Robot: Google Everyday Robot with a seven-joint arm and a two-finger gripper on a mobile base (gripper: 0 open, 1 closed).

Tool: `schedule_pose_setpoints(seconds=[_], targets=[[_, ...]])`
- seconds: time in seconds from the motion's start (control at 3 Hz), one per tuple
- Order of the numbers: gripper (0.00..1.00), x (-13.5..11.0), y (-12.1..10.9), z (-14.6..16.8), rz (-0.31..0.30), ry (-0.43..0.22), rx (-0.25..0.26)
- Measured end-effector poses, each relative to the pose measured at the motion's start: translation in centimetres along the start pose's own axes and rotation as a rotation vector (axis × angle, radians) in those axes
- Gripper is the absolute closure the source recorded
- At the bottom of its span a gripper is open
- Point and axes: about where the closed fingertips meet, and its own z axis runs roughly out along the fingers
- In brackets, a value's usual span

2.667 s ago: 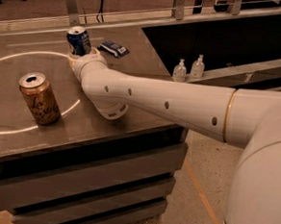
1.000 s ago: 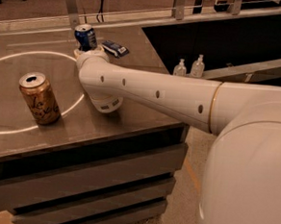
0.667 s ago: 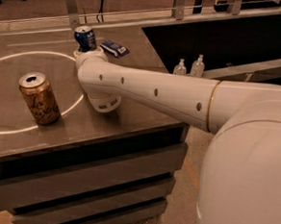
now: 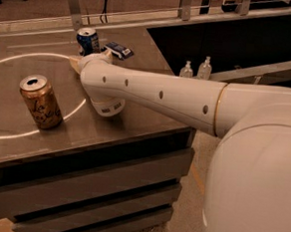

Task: Move pepsi can near rxbar blueberry

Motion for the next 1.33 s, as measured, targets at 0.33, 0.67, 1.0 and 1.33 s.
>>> schedule_pose_setpoints(seconds=[0.33,0.67,1.0,1.33], targets=[[0.0,0.0,0.0,0.0,0.0,0.0,0.0],[0.0,-0.4,0.7,-2.0,0.008,0.007,-0.022],[0.0,-0.9,2.3,-6.6,0.005,0.019,-0.086],[0.0,-0.7,2.5,-10.6,-0.025,0.031,-0.1]])
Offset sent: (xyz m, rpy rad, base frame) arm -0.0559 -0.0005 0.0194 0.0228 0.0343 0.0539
